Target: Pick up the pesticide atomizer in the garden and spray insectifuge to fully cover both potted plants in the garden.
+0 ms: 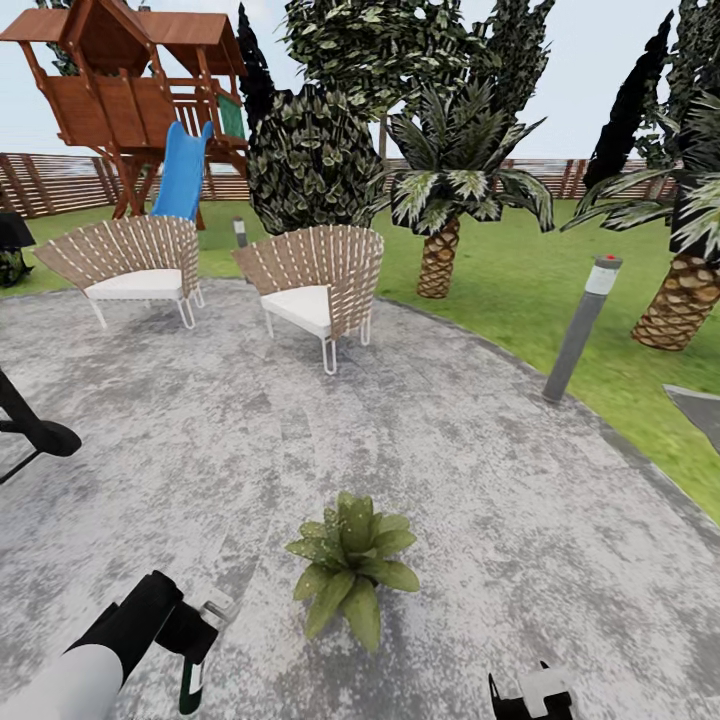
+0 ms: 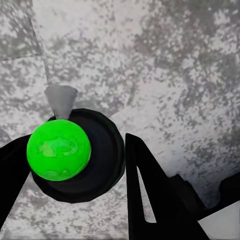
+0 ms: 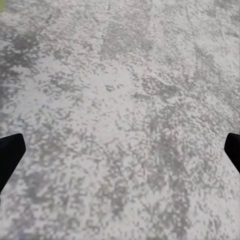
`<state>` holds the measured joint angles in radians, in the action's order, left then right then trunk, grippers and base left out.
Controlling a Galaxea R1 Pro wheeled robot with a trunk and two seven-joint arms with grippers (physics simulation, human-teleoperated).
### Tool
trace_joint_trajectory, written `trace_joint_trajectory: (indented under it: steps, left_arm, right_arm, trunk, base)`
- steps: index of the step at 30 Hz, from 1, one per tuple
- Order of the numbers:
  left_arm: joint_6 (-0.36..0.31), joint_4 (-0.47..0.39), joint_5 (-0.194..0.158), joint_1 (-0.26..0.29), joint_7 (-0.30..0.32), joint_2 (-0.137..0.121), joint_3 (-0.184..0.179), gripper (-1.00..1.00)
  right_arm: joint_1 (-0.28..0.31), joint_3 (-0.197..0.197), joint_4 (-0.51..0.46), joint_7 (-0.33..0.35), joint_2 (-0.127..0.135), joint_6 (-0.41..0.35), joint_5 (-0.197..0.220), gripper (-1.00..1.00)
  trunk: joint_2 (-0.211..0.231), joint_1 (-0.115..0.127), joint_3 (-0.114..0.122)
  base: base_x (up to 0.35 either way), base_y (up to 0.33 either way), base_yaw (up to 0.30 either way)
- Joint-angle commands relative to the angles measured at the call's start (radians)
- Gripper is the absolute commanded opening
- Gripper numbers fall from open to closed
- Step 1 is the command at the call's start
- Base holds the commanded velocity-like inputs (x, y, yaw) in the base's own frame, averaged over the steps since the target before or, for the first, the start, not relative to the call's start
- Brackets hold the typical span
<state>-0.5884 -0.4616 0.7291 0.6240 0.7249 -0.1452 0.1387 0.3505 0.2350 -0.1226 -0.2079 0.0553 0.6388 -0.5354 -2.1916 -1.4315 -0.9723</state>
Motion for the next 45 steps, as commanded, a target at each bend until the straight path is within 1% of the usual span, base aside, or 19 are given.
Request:
trace_joint_trajectory:
  steps: [1,4,7,9,18,22,25,29,33,38,39,42,43,45]
  left_arm:
    - [-0.004,-0.002,0.009,0.001,0.005,0.001,0.007,-1.00]
    - [-0.003,-0.002,0.010,0.000,-0.003,0.000,0.006,-1.00]
    - [-0.002,-0.002,0.010,0.000,-0.042,0.002,0.005,-1.00]
    - [-0.002,-0.002,0.010,0.000,-0.056,0.002,0.006,-1.00]
    - [-0.002,-0.002,0.006,0.000,-0.062,0.004,0.007,-1.00]
    - [-0.002,-0.002,0.006,0.000,-0.062,0.004,0.007,-1.00]
    - [-0.002,-0.002,0.005,0.000,-0.060,0.004,0.007,-1.00]
    - [-0.003,-0.001,0.005,0.000,-0.058,0.003,0.007,-1.00]
    - [-0.006,-0.001,0.004,0.000,-0.058,0.003,0.008,-1.00]
    - [-0.011,0.001,0.008,0.010,-0.051,0.003,0.004,-1.00]
    - [-0.014,0.003,0.012,0.012,-0.050,0.004,-0.002,-1.00]
    - [-0.016,0.003,0.021,0.015,-0.028,-0.003,-0.044,-1.00]
    - [-0.017,0.001,0.024,0.015,0.001,-0.007,-0.065,-1.00]
    - [-0.020,0.000,0.026,0.020,0.043,-0.012,-0.089,-1.00]
  right_arm:
    - [0.001,0.004,0.001,-0.007,-0.001,0.002,-0.011,1.00]
    - [0.001,0.003,0.001,-0.007,-0.001,0.002,-0.011,1.00]
    - [0.001,0.003,0.001,-0.007,-0.001,0.002,-0.011,1.00]
    - [0.001,0.004,0.001,-0.007,-0.001,0.002,-0.011,1.00]
    - [0.001,0.004,0.001,-0.007,0.003,0.002,-0.011,1.00]
    - [0.001,0.004,0.001,-0.007,0.003,0.002,-0.011,1.00]
    - [0.001,0.004,0.001,-0.007,0.003,0.002,-0.011,1.00]
    - [0.001,0.004,0.001,-0.007,0.003,0.002,-0.011,1.00]
    - [0.001,0.004,0.001,-0.007,0.003,0.002,-0.011,1.00]
    - [0.001,0.004,0.001,-0.006,0.003,0.002,-0.011,1.00]
    - [0.001,0.004,0.001,-0.007,0.003,0.002,-0.011,1.00]
    - [0.001,0.004,0.001,-0.006,0.003,0.002,-0.011,1.00]
    - [0.001,0.004,0.001,-0.006,0.002,0.002,-0.011,1.00]
    - [0.001,0.003,0.001,-0.006,0.002,0.002,-0.011,1.00]
  trunk:
    - [0.000,0.000,-0.001]
    - [0.000,0.000,-0.001]
    - [0.000,0.000,-0.001]
    - [0.000,0.000,-0.001]
    - [0.000,0.000,-0.001]
    - [0.000,0.000,-0.001]
    - [0.000,0.000,-0.001]
    - [0.000,0.000,-0.001]
    - [0.000,0.000,-0.001]
    - [0.000,0.000,-0.001]
    - [0.000,0.000,-0.001]
    - [0.000,0.000,-0.001]
    - [0.000,0.000,-0.001]
    - [0.000,0.000,-0.001]
  base:
    - [0.000,0.000,0.005]
    - [0.003,0.000,0.002]
    - [0.200,-0.058,0.000]
    - [0.267,-0.140,0.000]
    - [0.269,-0.169,0.000]
    - [0.115,-0.237,0.000]
    - [-0.061,-0.249,0.000]
    - [-0.242,-0.159,0.000]
    - [-0.287,-0.057,0.000]
    - [-0.065,-0.005,0.000]
    - [-0.005,0.000,0.000]
    - [-0.002,0.000,0.000]
    - [0.000,0.000,0.000]
    - [0.000,0.000,0.000]
